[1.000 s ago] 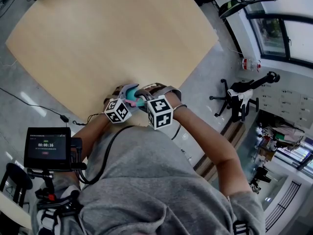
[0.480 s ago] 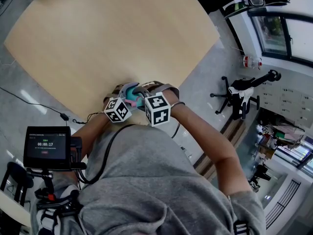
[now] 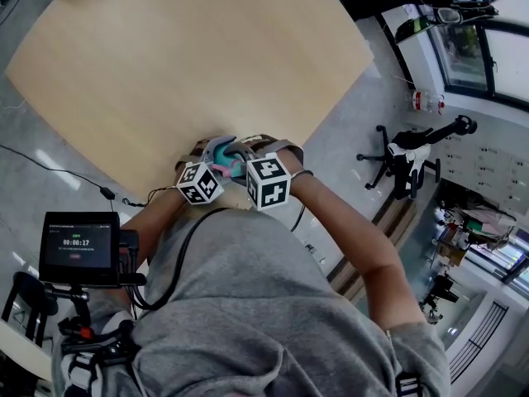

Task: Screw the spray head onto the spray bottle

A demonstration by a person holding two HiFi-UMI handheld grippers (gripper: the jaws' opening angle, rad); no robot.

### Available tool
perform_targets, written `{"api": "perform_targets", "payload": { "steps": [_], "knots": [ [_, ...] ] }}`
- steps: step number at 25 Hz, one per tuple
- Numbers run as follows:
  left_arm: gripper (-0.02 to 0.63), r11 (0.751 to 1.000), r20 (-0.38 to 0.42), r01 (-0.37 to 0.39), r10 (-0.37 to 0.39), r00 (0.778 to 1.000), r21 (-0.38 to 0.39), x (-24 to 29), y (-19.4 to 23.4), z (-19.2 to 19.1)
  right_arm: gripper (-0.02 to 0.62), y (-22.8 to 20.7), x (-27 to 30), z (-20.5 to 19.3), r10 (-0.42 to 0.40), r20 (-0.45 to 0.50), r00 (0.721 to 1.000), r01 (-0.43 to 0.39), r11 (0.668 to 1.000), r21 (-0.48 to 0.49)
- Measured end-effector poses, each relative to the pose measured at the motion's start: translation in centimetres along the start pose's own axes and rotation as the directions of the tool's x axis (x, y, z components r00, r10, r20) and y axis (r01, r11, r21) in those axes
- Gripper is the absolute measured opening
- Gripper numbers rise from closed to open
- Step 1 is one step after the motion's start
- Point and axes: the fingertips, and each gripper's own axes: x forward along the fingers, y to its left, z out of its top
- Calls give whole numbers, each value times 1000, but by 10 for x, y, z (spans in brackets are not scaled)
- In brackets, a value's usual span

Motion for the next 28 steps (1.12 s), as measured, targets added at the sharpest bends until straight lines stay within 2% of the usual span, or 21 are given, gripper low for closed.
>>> {"api": "perform_targets", "payload": {
  "steps": [12, 16, 19, 23, 26, 28],
  "knots": [
    [411, 1000, -4, -3, 3, 1000, 0, -4, -3, -2, 216, 1, 1, 6, 5, 36, 999, -6, 1000, 21],
    [411, 1000, -3, -2, 2, 1000, -4, -1, 3, -3, 215, -5, 2, 4, -33, 29, 999, 31, 999, 39],
    [411, 1000, -4, 6, -6, 1000, 0, 2, 9, -4, 215, -15, 3, 1, -91, 30, 995, 86, 987, 133],
    [411, 1000, -8, 20, -20, 1000, 0, 3, 8, -10, 215, -20, 9, 0, -139, 17, 990, 129, 952, 276],
    [411, 1000, -6, 14, -14, 1000, -2, 3, 11, -13, 215, -26, 11, -1, -173, 18, 985, 154, 914, 374],
    [411, 1000, -7, 13, -13, 1000, -3, 2, 11, -15, 215, -29, 11, -1, -213, 30, 977, 176, 873, 455]
  ]
}}
